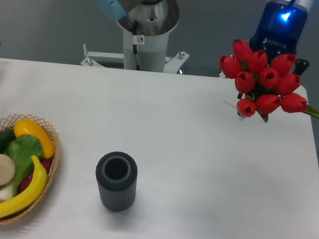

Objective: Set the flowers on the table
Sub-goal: 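Hold the red tulip bunch in the gripper above the table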

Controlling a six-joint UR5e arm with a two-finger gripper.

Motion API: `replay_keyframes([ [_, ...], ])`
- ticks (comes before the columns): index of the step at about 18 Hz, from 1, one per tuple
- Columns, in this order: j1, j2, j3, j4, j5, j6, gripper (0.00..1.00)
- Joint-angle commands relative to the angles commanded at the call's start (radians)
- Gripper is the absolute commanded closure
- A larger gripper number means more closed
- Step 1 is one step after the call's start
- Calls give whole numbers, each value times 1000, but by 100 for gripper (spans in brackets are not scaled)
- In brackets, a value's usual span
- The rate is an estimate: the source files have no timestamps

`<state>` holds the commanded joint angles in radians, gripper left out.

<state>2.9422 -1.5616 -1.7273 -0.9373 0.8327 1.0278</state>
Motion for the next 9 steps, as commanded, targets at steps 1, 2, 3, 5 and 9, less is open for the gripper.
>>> replay_keyframes([
  [1,-2,8,0,-2,22,0,50],
  [2,-2,17,-5,-2,40,0,50],
  [3,-3,28,-12,-5,57,-2,50],
  [5,-5,51,-26,-14,110,-3,50],
  [9,-14,66,-35,-20,199,-2,50],
])
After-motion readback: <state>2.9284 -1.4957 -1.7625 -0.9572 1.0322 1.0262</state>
